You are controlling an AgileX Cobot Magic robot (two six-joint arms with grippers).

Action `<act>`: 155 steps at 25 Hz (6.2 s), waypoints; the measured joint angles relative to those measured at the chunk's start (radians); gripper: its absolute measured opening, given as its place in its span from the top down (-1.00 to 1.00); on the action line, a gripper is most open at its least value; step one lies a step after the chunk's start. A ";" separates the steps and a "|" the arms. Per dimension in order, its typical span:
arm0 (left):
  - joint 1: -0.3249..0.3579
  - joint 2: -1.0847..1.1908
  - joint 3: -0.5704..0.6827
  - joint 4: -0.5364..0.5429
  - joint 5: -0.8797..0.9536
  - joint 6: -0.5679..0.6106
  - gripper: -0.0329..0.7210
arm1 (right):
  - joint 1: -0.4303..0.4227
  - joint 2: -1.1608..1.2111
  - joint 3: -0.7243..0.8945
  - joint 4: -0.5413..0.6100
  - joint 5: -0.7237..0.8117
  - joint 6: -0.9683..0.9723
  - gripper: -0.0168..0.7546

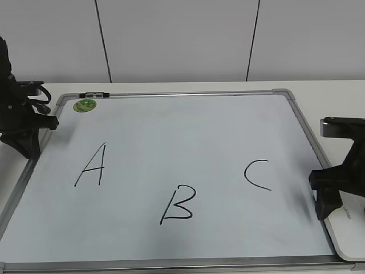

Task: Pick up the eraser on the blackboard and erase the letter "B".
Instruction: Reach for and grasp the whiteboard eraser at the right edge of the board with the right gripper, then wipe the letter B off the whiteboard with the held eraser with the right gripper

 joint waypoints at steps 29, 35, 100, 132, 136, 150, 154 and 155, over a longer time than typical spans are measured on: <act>0.000 0.000 0.000 -0.005 0.000 0.000 0.80 | -0.009 0.086 -0.005 -0.030 -0.049 0.025 -0.58; 0.000 0.000 0.000 -0.007 0.000 0.000 0.80 | -0.009 0.086 -0.005 -0.038 -0.049 0.025 -0.42; 0.000 0.002 0.000 -0.018 0.000 0.000 0.77 | 0.376 0.606 -0.837 0.102 0.353 -0.123 -0.41; -0.010 0.002 -0.001 0.010 0.000 0.000 0.77 | 0.601 0.612 -0.842 0.211 0.269 -0.175 -0.40; -0.011 0.002 -0.001 0.014 0.000 0.000 0.77 | 0.601 0.614 -0.842 0.236 0.267 -0.184 -0.40; -0.012 0.002 -0.001 0.014 0.000 0.000 0.84 | 0.613 0.614 -0.842 0.161 0.264 -0.129 -0.40; -0.012 0.002 -0.001 0.009 0.000 0.000 0.84 | 0.628 0.614 -0.844 0.078 0.271 -0.033 -0.40; -0.012 0.002 -0.001 0.005 -0.002 0.000 0.84 | 0.629 0.614 -0.844 0.054 0.276 -0.012 -0.40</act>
